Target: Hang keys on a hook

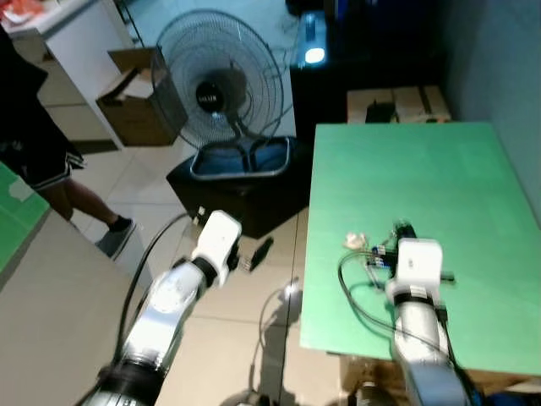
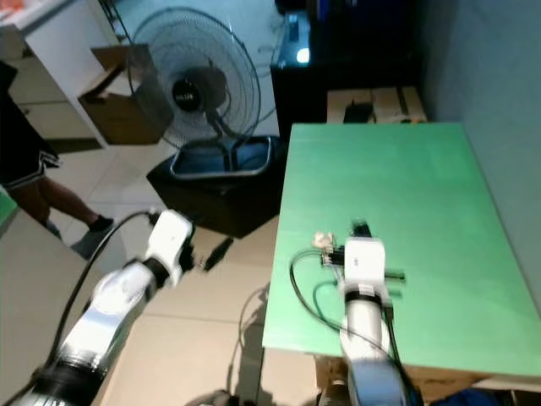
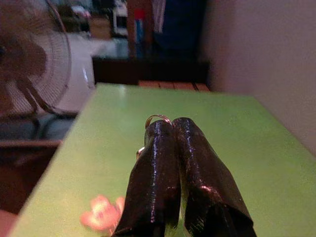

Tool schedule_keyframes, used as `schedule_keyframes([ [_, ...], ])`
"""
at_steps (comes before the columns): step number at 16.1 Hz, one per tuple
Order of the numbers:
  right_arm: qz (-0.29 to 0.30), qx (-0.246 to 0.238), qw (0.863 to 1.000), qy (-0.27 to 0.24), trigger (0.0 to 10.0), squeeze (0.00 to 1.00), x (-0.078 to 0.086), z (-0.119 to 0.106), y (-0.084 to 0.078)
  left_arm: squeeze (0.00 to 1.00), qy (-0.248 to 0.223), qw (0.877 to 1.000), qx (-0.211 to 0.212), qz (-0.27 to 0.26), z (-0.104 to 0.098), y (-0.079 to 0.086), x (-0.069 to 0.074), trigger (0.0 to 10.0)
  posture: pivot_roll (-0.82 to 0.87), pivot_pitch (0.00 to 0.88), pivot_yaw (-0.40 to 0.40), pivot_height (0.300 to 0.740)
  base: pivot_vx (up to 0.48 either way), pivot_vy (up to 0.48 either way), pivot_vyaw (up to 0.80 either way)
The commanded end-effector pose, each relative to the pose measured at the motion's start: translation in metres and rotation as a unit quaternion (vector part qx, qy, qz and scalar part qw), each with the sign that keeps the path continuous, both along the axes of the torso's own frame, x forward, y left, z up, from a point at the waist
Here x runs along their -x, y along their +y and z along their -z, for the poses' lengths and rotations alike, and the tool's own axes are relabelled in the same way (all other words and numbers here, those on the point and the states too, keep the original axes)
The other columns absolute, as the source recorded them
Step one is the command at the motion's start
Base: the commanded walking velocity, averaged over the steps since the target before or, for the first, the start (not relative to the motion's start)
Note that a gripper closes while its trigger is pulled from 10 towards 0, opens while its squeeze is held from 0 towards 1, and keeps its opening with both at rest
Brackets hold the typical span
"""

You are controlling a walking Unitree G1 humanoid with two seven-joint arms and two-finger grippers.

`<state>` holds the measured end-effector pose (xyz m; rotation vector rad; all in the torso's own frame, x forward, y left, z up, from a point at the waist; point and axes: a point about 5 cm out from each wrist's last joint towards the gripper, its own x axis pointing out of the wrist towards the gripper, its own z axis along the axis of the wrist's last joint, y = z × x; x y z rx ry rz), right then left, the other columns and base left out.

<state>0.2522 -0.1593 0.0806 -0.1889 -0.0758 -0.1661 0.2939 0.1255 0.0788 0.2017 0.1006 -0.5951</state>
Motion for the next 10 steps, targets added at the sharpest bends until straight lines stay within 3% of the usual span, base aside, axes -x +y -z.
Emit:
schedule_keyframes([
  [1, -0.003, -0.016, 1.0, 0.0, 0.0, 0.0, -0.006, -0.007, -0.003, 0.0, -0.002, 0.999, 0.006, -0.032, -0.001, 0.01, -0.01, 10.0, -0.14, 0.0, 0.144, 0.722, 0.0, 0.0, 0.0],
  [5, -0.026, -0.004, 1.0, 0.011, 0.0, 0.0, -0.012, -0.007, -0.009, 0.0, -0.025, 0.996, 0.053, -0.068, -0.015, 0.01, -0.03, 10.0, -0.11, 0.0, 0.083, 0.722, 0.0, 0.0, 0.0],
  [8, -0.041, 0.027, 0.999, -0.004, 0.0, 0.0, -0.013, -0.013, -0.009, 0.0, -0.019, 0.987, 0.109, -0.115, -0.014, 0.033, -0.033, 10.0, -0.07, 0.0, 0.018, 0.722, 0.0, 0.0, 0.0],
  [9, -0.045, 0.033, 0.998, -0.005, 0.0, 0.0, -0.013, -0.013, -0.008, 0.0, -0.017, 0.987, 0.108, -0.121, -0.011, 0.036, -0.032, 10.0, -0.06, 0.0, 0.012, 0.722, 0.0, 0.0, 0.0],
  [10, -0.07, 0.036, 0.997, 0.015, 0.0, 0.0, -0.007, -0.003, -0.002, 0.0, 0.0, 0.986, 0.092, -0.141, 0.004, 0.051, -0.023, 10.0, -0.06, 0.0, -0.016, 0.722, 0.0, 0.0, 0.0],
])
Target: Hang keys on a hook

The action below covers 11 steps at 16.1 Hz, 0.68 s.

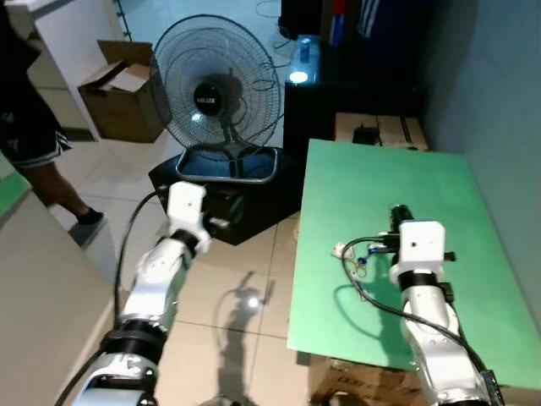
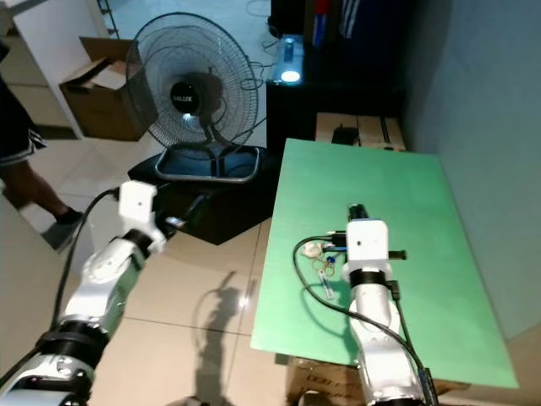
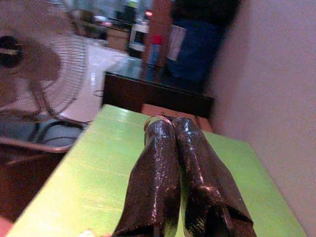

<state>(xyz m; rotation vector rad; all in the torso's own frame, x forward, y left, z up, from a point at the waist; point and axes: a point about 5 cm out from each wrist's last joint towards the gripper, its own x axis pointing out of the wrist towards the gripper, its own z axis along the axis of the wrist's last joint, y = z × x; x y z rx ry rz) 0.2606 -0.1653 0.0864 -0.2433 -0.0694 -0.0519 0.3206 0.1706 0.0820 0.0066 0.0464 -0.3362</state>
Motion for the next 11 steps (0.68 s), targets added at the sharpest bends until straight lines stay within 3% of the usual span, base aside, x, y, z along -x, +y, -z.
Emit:
schedule_keyframes([
  [1, -0.018, 0.007, 1.0, 0.01, 0.0, 0.0, 0.004, 0.004, 0.004, 0.0, 0.016, 1.0, -0.006, -0.01, 0.011, 0.009, 0.007, 10.0, -0.06, 0.0, -0.028, 0.722, 0.0, 0.0, 0.0],
  [3, -0.017, 0.017, 0.999, 0.021, 0.0, 0.0, 0.011, 0.007, -0.001, 0.0, 0.029, 1.0, -0.008, -0.004, 0.023, 0.007, 0.02, 10.0, -0.08, 0.0, -0.042, 0.722, 0.0, 0.0, 0.0],
  [4, -0.014, 0.023, 0.999, 0.028, 0.0, 0.0, 0.015, 0.01, -0.006, 0.0, 0.036, 0.999, -0.01, 0.014, 0.031, -0.002, 0.028, 10.0, -0.1, 0.0, -0.031, 0.722, 0.0, 0.0, 0.0],
  [6, -0.011, 0.025, 0.999, 0.031, 0.0, 0.0, 0.015, 0.012, -0.007, 0.0, 0.032, 0.999, -0.014, 0.022, 0.03, -0.006, 0.028, 10.0, -0.1, 0.0, -0.009, 0.722, 0.0, 0.0, 0.0],
  [7, 0.005, 0.033, 0.999, 0.034, 10.0, 0.0, 0.014, 0.016, -0.011, 0.0, 0.016, 0.999, -0.009, 0.031, 0.022, -0.009, 0.027, 10.0, -0.1, 0.0, 0.012, 0.722, 0.0, 0.0, 0.0],
  [11, 0.025, 0.019, 0.998, 0.047, 10.0, 0.0, 0.014, 0.029, -0.014, 0.0, 0.015, 1.0, 0.007, 0.018, 0.021, -0.01, 0.023, 10.0, -0.1, 0.0, 0.009, 0.722, 0.0, 0.0, 0.0],
])
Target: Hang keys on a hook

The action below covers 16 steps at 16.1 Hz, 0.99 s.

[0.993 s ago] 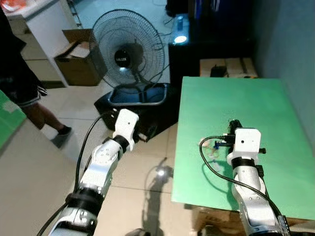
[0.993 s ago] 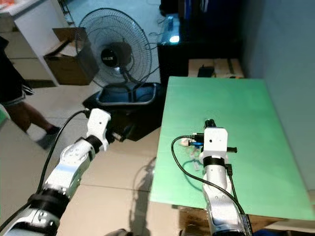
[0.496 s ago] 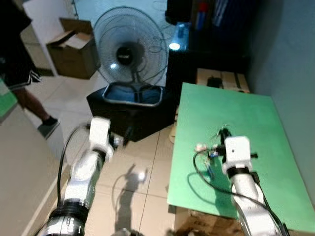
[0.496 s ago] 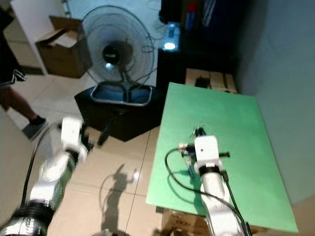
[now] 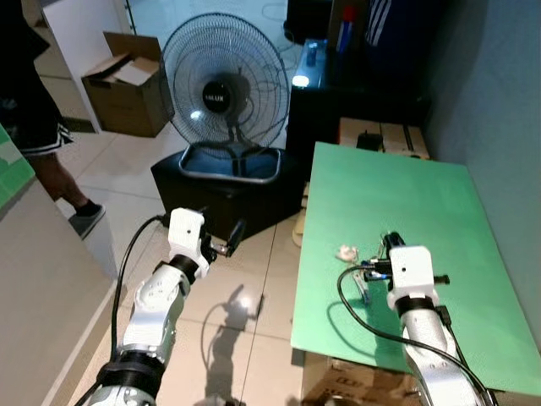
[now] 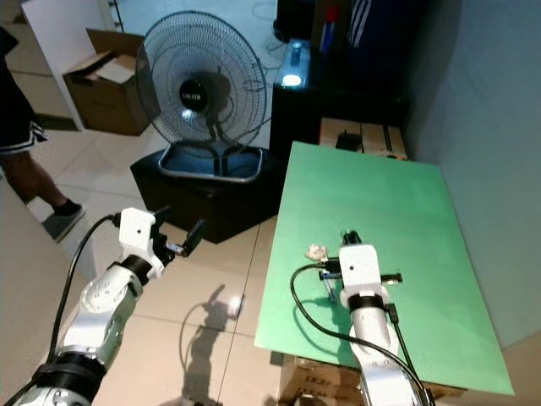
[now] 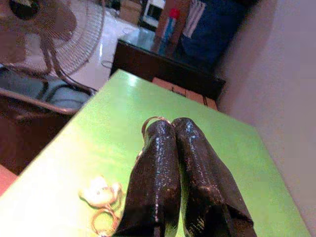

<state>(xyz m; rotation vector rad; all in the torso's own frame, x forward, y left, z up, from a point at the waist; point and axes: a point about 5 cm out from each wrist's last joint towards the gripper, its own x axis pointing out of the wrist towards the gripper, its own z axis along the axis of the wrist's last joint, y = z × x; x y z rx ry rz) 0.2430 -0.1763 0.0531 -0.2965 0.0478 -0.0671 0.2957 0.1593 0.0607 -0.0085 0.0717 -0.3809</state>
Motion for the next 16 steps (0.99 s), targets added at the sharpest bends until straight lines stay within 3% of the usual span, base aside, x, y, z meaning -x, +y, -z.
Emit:
schedule_keyframes([
  [1, 0.024, -0.01, 1.0, -0.007, 10.0, 0.0, -0.004, -0.002, -0.006, 0.0, 0.011, 1.0, -0.005, -0.009, 0.005, 0.004, 0.0, 10.0, -0.1, 0.0, 0.012, 0.722, 0.0, 0.0, 0.0],
  [4, 0.067, -0.01, 0.998, -0.019, 10.0, 0.0, 0.007, -0.004, -0.024, 0.0, 0.019, 0.999, 0.007, -0.044, 0.013, 0.02, 0.016, 10.0, -0.11, 0.0, -0.023, 0.722, 0.0, 0.0, 0.0],
  [5, 0.058, -0.012, 0.996, -0.063, 10.0, 0.0, 0.008, -0.017, -0.024, 0.0, -0.026, 0.998, 0.006, -0.052, 0.0, 0.021, 0.02, 10.0, -0.11, 0.0, -0.024, 0.722, 0.0, 0.0, 0.0],
  [7, 0.064, -0.023, 0.993, -0.094, 10.0, 0.0, 0.007, -0.032, -0.027, 0.0, -0.078, 0.995, 0.008, -0.06, -0.027, 0.021, 0.015, 10.0, -0.09, 0.0, -0.026, 0.722, 0.0, 0.0, 0.0],
  [9, 0.068, -0.025, 0.994, -0.076, 10.0, 0.0, 0.014, -0.036, -0.029, 0.0, -0.095, 0.992, 0.015, -0.087, -0.045, 0.03, 0.013, 10.0, -0.09, 0.0, -0.025, 0.722, 0.0, 0.0, 0.0],
  [11, 0.078, -0.019, 0.992, -0.098, 10.0, 0.0, 0.029, -0.061, -0.033, 0.0, -0.097, 0.989, 0.028, -0.112, -0.061, 0.042, 0.034, 10.0, -0.08, 0.0, -0.018, 0.722, 0.0, 0.0, 0.0],
  [13, 0.064, -0.026, 0.992, -0.103, 10.0, 0.0, 0.034, -0.065, -0.022, 0.0, -0.089, 0.991, 0.018, -0.1, -0.06, 0.04, 0.037, 10.0, -0.06, 0.0, -0.016, 0.722, 0.0, 0.0, 0.0],
  [16, 0.049, -0.039, 0.994, -0.086, 10.0, 0.0, 0.025, -0.056, -0.01, 0.0, -0.049, 0.996, 0.01, -0.077, -0.044, 0.026, 0.038, 10.0, -0.05, 0.0, -0.006, 0.722, 0.0, 0.0, 0.0],
])
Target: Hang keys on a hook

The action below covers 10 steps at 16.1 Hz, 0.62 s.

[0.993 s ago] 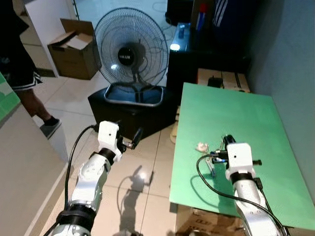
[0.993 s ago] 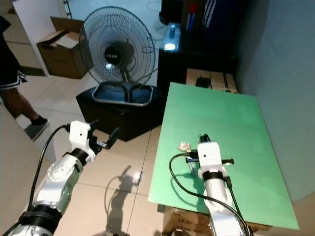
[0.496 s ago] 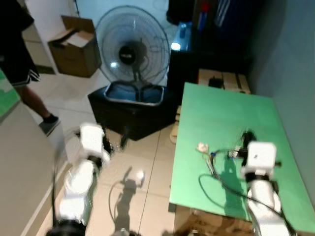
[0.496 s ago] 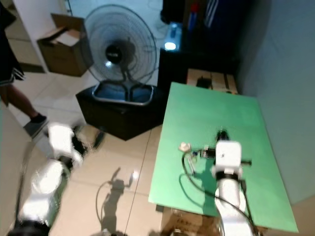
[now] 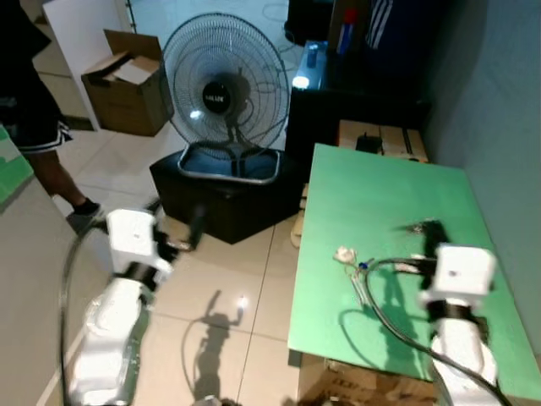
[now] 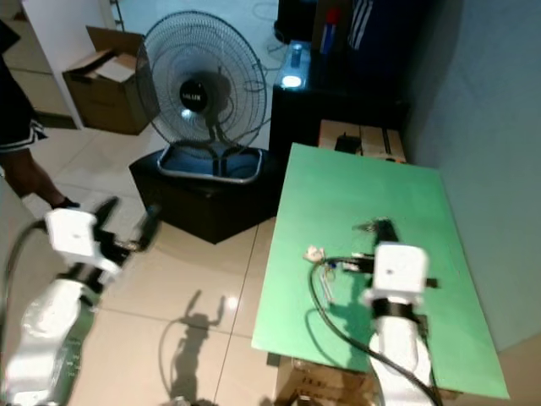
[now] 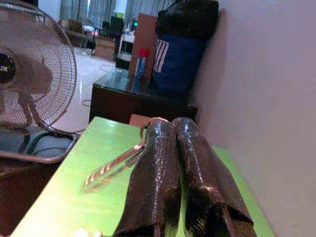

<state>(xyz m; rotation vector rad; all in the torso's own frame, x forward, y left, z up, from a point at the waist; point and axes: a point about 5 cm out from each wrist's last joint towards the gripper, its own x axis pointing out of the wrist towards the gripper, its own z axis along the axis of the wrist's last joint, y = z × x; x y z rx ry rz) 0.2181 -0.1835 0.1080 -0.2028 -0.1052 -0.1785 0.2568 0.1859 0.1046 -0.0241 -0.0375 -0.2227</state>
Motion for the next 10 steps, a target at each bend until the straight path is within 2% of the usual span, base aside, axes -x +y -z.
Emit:
schedule_keyframes([
  [1, 0.009, 0.0, 1.0, 0.006, 10.0, 0.0, -0.002, -0.001, -0.004, 0.0, 0.01, 1.0, -0.014, 0.006, 0.0, -0.003, 0.002, 10.0, -0.05, 0.0, -0.009, 0.722, 0.0, 0.0, 0.0],
  [4, 0.007, 0.004, 1.0, 0.028, 10.0, 0.0, 0.0, 0.005, -0.002, 0.0, 0.014, 0.999, -0.034, 0.008, -0.002, 0.001, 0.003, 10.0, -0.04, 0.0, -0.011, 0.722, 0.0, 0.09, 0.0],
  [10, -0.029, -0.006, 0.998, 0.061, 10.0, 0.0, -0.004, 0.017, 0.006, 0.0, 0.033, 0.999, -0.036, 0.013, 0.003, -0.002, 0.001, 10.0, -0.03, 0.0, -0.02, 0.722, 0.0, 0.472, 0.0],
])
